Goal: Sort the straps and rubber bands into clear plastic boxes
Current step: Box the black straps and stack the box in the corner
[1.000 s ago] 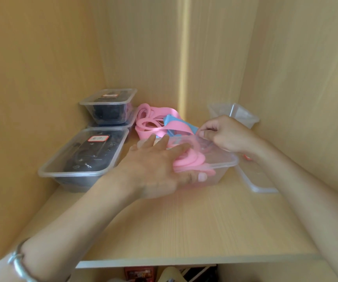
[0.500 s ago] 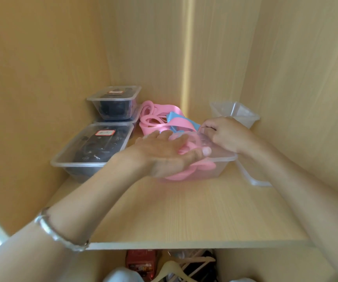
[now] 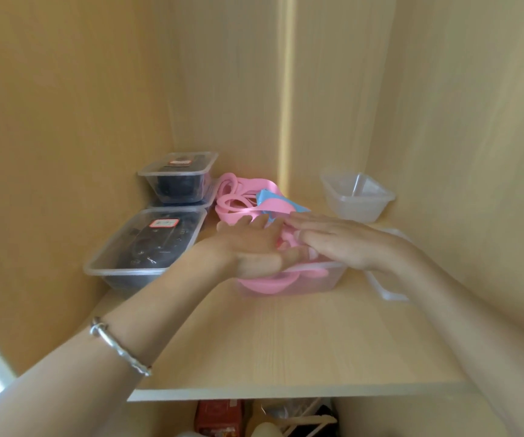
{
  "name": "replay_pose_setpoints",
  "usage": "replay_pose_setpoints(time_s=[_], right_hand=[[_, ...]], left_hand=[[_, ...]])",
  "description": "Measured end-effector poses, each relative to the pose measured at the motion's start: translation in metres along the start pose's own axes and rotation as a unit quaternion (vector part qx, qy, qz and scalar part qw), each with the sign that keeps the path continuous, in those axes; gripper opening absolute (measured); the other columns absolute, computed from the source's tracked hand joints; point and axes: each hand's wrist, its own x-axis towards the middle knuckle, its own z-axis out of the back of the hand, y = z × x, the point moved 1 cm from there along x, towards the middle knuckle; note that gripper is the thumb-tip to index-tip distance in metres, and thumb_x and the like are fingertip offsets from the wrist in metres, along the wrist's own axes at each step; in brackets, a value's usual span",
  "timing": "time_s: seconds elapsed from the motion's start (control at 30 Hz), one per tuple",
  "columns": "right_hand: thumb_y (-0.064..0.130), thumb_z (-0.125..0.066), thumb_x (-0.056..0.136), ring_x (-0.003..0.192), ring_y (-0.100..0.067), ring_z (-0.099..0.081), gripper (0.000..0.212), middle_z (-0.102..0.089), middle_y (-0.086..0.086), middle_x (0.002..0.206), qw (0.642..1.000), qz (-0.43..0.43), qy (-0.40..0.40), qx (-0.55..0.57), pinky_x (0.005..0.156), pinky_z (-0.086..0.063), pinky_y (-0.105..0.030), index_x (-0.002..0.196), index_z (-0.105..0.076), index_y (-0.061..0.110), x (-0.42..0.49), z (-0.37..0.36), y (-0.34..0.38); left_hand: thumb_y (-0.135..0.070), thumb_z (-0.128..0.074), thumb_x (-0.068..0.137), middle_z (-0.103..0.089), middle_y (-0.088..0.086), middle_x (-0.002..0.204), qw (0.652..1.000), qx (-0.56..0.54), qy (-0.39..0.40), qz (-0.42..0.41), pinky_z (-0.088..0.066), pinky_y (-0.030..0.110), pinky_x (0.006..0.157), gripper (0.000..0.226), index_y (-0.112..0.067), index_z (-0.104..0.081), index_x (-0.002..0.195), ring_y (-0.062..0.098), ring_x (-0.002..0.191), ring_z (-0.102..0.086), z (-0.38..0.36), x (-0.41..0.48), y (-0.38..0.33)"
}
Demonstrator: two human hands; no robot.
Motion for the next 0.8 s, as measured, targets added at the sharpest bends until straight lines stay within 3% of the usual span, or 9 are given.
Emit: replay_pose_setpoints(time_s=[0.1, 0.2, 0.3, 0.4, 0.5, 0.57, 0.63, 0.8], right_hand=[[0.036, -0.047, 0.098, 0.129, 0.004, -0.041, 0.038, -0.042, 0.035, 0.133, 0.993, 0.008, -0.043, 0.106, 0.114, -0.028, -0.027, 0.135, -0.049, 0.047, -0.001, -0.001, -0.008], [0.043, -0.059, 0.093, 0.123, 0.004, -0.049, 0.029, -0.053, 0.028, 0.132, 0.987, 0.022, -0.047, 0.154, 0.113, -0.034, -0.032, 0.121, -0.058, 0.047, 0.005, -0.001, -0.018], [0.056, -0.058, 0.083, 0.125, 0.005, -0.047, 0.048, -0.052, 0.025, 0.134, 0.986, 0.038, -0.019, 0.162, 0.113, -0.033, -0.029, 0.129, -0.055, 0.041, 0.006, 0.003, -0.015], [0.063, -0.052, 0.074, 0.123, 0.005, -0.05, 0.063, -0.056, 0.022, 0.132, 0.984, 0.04, -0.029, 0.172, 0.111, -0.036, -0.029, 0.129, -0.058, 0.034, 0.004, 0.003, -0.015], [0.062, -0.05, 0.083, 0.106, -0.004, -0.062, 0.038, -0.071, 0.012, 0.107, 0.961, 0.024, -0.171, 0.215, 0.1, -0.045, -0.031, 0.095, -0.072, 0.034, 0.003, 0.002, -0.021], [0.047, -0.045, 0.097, 0.095, -0.006, -0.064, 0.033, -0.071, 0.012, 0.093, 0.927, 0.004, -0.283, 0.246, 0.089, -0.046, -0.025, 0.081, -0.07, 0.031, 0.004, 0.007, -0.022], [0.036, -0.042, 0.102, 0.088, 0.0, -0.061, 0.033, -0.067, 0.015, 0.089, 0.894, 0.006, -0.347, 0.284, 0.089, -0.046, -0.024, 0.082, -0.067, 0.029, 0.007, 0.012, -0.02], [0.033, -0.042, 0.102, 0.087, -0.004, -0.063, 0.036, -0.068, 0.013, 0.086, 0.855, 0.01, -0.407, 0.322, 0.099, -0.048, -0.042, 0.077, -0.067, 0.027, 0.028, 0.036, -0.014]], left_hand=[[-0.093, -0.031, 0.066, 0.006, -0.005, 0.161, 0.998, 0.027, 0.049, -0.034, -0.007, 0.052, 0.116, 0.106, -0.041, 0.007, 0.15, 0.02, 0.148, 0.008, 0.004, -0.015, -0.001], [-0.077, -0.052, 0.074, 0.013, -0.008, 0.16, 0.994, 0.047, 0.089, -0.033, -0.004, 0.041, 0.117, 0.098, -0.046, 0.005, 0.148, 0.016, 0.147, 0.013, 0.015, -0.032, -0.002], [-0.07, -0.06, 0.074, 0.0, -0.016, 0.159, 0.994, 0.008, 0.103, -0.038, -0.013, 0.03, 0.112, 0.092, -0.05, -0.008, 0.147, 0.01, 0.147, 0.002, 0.025, -0.038, -0.001], [-0.072, -0.055, 0.068, -0.009, -0.015, 0.158, 0.997, 0.029, 0.063, -0.026, -0.023, 0.039, 0.114, 0.087, -0.054, -0.014, 0.143, 0.018, 0.145, -0.011, 0.017, -0.035, 0.0], [-0.068, -0.049, 0.056, -0.04, -0.013, 0.137, 0.999, -0.013, -0.015, -0.032, -0.039, 0.036, 0.099, 0.081, -0.054, -0.03, 0.133, 0.022, 0.125, -0.039, 0.005, -0.034, -0.003], [-0.064, -0.055, 0.054, -0.044, -0.018, 0.131, 0.996, -0.074, -0.037, -0.039, -0.043, 0.03, 0.091, 0.081, -0.052, -0.038, 0.132, 0.017, 0.117, -0.046, 0.006, -0.036, -0.005], [-0.056, -0.065, 0.059, -0.041, -0.023, 0.133, 0.991, -0.12, -0.046, -0.043, -0.045, 0.026, 0.089, 0.077, -0.049, -0.043, 0.133, 0.011, 0.118, -0.047, 0.014, -0.037, -0.007], [-0.051, -0.068, 0.057, -0.047, -0.022, 0.128, 0.985, -0.115, -0.117, -0.054, -0.045, 0.027, 0.088, 0.074, -0.043, -0.052, 0.129, 0.011, 0.113, -0.049, 0.044, -0.037, -0.01]])
